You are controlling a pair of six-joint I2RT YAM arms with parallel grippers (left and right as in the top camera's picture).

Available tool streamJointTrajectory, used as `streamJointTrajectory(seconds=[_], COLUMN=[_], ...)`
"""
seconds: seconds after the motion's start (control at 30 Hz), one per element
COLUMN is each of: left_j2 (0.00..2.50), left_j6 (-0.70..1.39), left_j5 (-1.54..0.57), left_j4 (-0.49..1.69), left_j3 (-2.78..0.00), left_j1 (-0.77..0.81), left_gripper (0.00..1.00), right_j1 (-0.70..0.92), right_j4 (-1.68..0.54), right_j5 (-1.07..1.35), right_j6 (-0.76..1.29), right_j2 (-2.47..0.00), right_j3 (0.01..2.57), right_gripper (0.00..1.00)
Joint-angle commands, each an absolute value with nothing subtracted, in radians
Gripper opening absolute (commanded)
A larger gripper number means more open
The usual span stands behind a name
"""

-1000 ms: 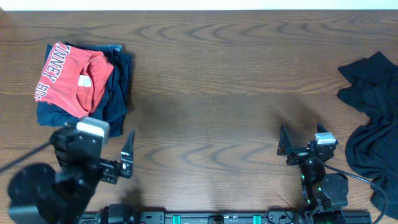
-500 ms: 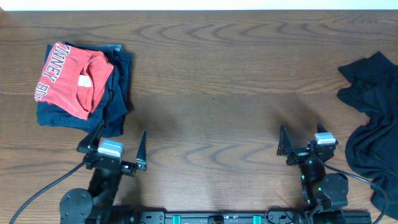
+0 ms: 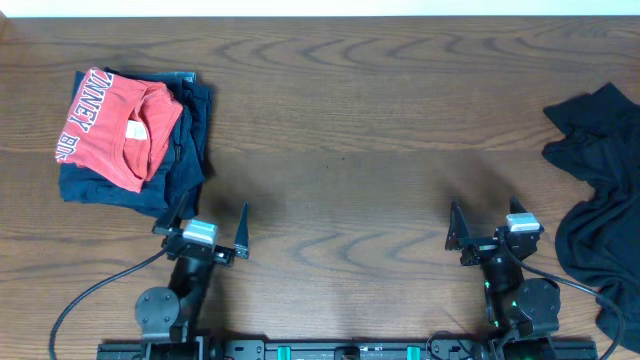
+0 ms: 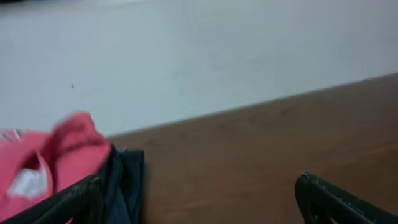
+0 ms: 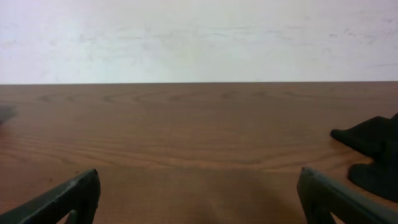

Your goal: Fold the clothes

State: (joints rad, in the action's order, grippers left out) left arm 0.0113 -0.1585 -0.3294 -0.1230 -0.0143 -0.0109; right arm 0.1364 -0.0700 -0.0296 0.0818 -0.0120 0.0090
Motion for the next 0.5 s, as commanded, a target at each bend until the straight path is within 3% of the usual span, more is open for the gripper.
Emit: streamJointTrajectory(seconds=[0.0,0.47], left_j2=[0.002,0.007], left_j6=[-0.152,-0.152], left_j5=[-0.327,-0.327], left_j4=[-0.101,0.044], left_j3=[-0.004,-0.004], left_j1=[-0.001,0.001], left_gripper=[0.98,0.98], right_j1=[0.125,0.125], right_j4=[-0.071,-0.071], right_j5=[-0.025,-0.025], right_j6=[0.066,0.065], right_j2=[-0.006,-0.008], right_j3=[0.005,0.006], right_gripper=[0.99,0.99])
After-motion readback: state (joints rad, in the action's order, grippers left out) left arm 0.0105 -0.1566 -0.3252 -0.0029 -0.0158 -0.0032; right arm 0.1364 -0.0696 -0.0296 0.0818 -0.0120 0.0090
